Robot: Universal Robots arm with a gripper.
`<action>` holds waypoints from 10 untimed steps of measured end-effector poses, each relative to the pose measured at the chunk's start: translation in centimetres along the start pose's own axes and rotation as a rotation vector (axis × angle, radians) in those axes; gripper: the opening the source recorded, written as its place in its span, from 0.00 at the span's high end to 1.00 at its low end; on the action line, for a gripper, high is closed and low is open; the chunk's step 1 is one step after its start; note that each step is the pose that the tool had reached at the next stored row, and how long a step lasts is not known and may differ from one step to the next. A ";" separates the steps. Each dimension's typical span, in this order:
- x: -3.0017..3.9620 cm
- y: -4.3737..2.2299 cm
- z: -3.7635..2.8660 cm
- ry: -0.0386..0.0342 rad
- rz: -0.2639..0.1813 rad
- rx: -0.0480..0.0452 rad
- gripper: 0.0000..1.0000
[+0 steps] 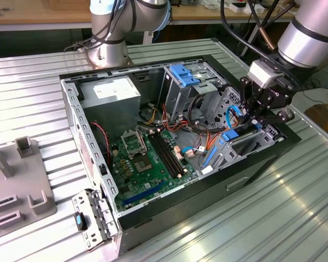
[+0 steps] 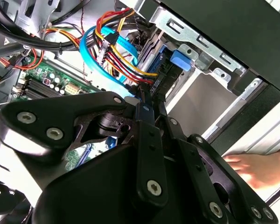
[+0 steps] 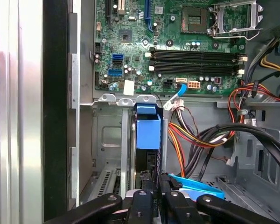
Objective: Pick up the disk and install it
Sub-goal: 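Insert the first disk wire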
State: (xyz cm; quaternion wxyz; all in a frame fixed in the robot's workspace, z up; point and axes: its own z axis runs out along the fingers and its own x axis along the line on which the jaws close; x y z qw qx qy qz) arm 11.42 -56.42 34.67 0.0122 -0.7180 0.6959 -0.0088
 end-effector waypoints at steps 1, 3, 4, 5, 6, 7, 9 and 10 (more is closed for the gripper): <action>-0.01 0.03 0.08 0.0000 0.000 0.0012 0.83; 0.00 0.03 0.08 -0.0001 0.000 0.0013 0.83; 0.00 0.03 0.08 -0.0001 0.000 0.0013 0.83; 0.00 0.03 0.09 -0.0002 0.000 0.0014 0.83; 0.00 0.03 0.11 -0.0001 0.000 0.0023 0.83; 0.00 0.03 0.11 -0.0001 0.000 0.0025 0.83; 0.00 0.03 0.12 -0.0001 0.000 0.0029 0.83; 0.00 0.03 0.14 -0.0001 0.000 0.0033 0.83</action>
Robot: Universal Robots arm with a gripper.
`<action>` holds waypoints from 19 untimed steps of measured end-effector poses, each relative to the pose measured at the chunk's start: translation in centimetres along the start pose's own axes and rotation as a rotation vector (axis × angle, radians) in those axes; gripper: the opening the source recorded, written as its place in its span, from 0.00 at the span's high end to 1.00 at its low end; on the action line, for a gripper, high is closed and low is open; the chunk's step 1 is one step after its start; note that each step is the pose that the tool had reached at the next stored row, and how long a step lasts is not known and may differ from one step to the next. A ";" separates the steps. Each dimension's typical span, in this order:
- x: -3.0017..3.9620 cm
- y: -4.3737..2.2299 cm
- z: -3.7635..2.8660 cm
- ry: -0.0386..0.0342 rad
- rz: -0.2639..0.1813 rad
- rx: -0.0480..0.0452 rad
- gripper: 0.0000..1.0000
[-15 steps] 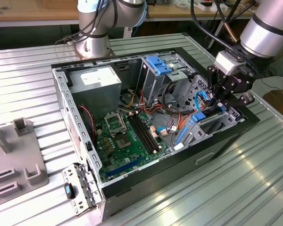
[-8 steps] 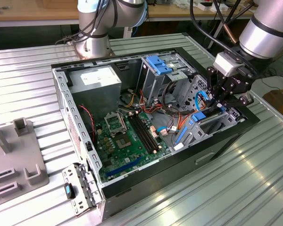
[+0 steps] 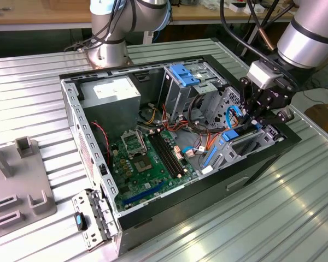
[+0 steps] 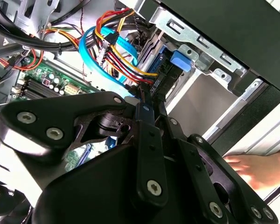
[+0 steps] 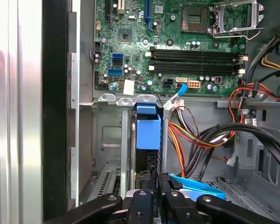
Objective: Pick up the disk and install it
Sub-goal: 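Insert the first disk wire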
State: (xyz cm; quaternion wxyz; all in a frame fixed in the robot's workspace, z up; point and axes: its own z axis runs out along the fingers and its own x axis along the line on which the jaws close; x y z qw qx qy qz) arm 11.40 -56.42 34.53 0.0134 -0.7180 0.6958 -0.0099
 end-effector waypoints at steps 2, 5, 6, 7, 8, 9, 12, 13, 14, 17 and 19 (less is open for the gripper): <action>0.01 0.04 0.18 0.0005 0.000 0.0031 0.83; 0.03 0.14 0.25 0.0000 0.000 0.0046 0.83; 0.08 0.21 0.29 0.0004 0.000 0.0069 0.83; 0.11 0.34 0.31 0.0003 0.000 0.0088 0.83; 0.13 0.44 0.32 0.0004 0.000 0.0096 0.83; 0.13 0.49 0.32 0.0002 0.000 0.0099 0.83; 0.13 0.55 0.32 0.0003 0.000 0.0101 0.83; 0.13 0.55 0.32 0.0003 0.000 0.0101 0.83; 0.13 0.55 0.32 0.0005 0.002 0.0101 0.83; 0.13 0.55 0.34 0.0010 0.018 0.0102 0.83; 0.13 0.55 0.35 0.0011 0.018 0.0102 0.83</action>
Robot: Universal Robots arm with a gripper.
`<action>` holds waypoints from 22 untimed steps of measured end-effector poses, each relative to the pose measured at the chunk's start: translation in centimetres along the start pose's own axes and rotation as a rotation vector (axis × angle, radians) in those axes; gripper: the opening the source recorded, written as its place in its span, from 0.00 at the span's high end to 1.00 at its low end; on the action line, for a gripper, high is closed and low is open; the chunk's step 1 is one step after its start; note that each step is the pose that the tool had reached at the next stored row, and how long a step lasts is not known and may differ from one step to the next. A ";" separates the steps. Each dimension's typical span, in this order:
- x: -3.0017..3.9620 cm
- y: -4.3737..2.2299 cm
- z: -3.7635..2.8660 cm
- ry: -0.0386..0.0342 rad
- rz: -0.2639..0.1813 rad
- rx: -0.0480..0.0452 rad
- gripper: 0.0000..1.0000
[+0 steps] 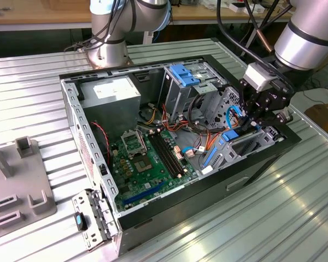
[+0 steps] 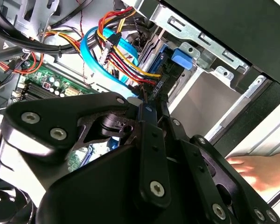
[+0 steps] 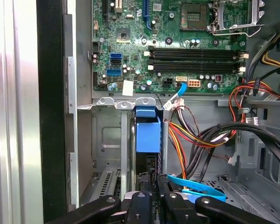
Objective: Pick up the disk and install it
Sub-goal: 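Insert the first disk wire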
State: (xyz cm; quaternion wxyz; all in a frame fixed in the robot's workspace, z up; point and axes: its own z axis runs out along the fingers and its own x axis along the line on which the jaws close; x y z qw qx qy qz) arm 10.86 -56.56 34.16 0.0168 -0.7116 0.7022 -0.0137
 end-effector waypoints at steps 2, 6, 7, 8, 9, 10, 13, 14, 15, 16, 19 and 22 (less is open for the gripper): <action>0.00 0.00 0.04 0.0032 0.000 -0.0009 0.83; 0.00 0.01 0.05 0.0030 0.000 -0.0122 0.83; 0.00 0.00 0.05 0.0030 0.000 -0.0122 0.83; 0.01 0.00 0.01 0.0029 0.000 -0.0121 0.83; 0.00 -0.01 -0.19 0.0018 0.000 -0.0123 0.83; 0.00 -0.03 -0.65 0.0029 0.000 -0.0123 0.83; 0.00 -0.33 -1.13 0.0030 0.000 -0.0123 0.83; 0.00 -0.54 -1.13 0.0030 0.000 -0.0123 0.83; 0.00 -0.60 -1.03 0.0028 0.000 -0.0122 0.83; 0.01 -0.60 -0.88 0.0029 0.000 -0.0122 0.83; -0.10 -0.59 -0.60 0.0031 0.000 -0.0122 0.83; -0.23 -0.59 -0.51 0.0029 0.000 -0.0122 0.83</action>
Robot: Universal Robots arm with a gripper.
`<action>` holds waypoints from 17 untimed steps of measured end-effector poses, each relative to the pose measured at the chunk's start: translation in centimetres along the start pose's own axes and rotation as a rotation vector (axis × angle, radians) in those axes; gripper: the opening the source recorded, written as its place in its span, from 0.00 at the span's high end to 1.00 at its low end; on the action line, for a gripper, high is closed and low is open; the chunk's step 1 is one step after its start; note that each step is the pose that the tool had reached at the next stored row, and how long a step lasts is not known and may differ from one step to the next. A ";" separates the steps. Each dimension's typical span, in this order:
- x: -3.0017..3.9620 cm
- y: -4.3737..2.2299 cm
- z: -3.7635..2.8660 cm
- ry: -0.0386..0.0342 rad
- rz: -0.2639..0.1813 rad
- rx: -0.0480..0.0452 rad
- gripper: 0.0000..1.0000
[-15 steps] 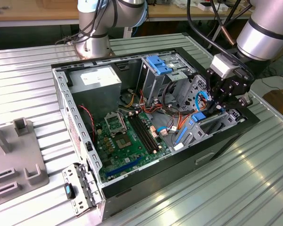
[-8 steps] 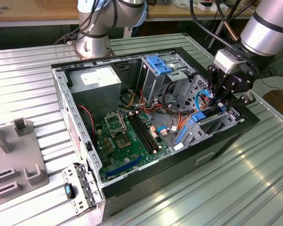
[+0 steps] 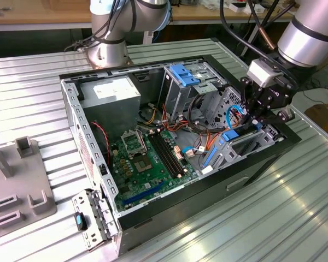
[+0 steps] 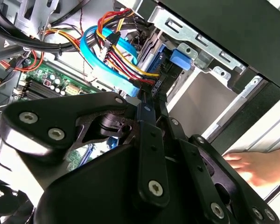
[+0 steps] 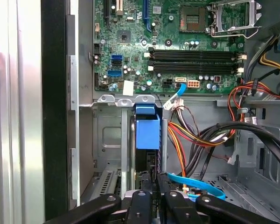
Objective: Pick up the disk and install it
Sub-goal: 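Insert the first disk wire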
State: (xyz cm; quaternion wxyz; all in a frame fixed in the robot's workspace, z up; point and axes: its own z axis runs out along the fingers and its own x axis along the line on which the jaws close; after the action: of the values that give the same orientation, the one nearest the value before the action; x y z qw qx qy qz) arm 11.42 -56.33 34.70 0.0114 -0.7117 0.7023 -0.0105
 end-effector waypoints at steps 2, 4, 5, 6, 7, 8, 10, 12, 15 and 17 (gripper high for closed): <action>-0.09 0.00 0.11 0.0001 0.000 0.0000 0.83; -0.10 0.00 0.19 0.0003 0.000 0.0000 0.83; -0.10 0.01 0.24 0.0003 0.000 0.0000 0.83; -0.10 0.01 0.32 0.0000 0.000 0.0000 0.83; -0.10 0.01 0.37 0.0003 0.000 0.0000 0.83; -0.10 0.01 0.42 0.0000 0.000 0.0000 0.83; -0.10 0.02 0.60 -0.0001 0.000 0.0000 0.83; -0.09 0.02 0.73 0.0002 0.000 0.0000 0.83; -0.09 0.01 0.75 -0.0003 0.000 -0.0147 0.83; -0.10 -0.02 0.76 -0.0004 0.000 -0.0375 0.83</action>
State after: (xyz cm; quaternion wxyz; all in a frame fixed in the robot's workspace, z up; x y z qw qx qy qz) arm 11.47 -56.23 33.94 -0.0018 -0.7120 0.7022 0.0028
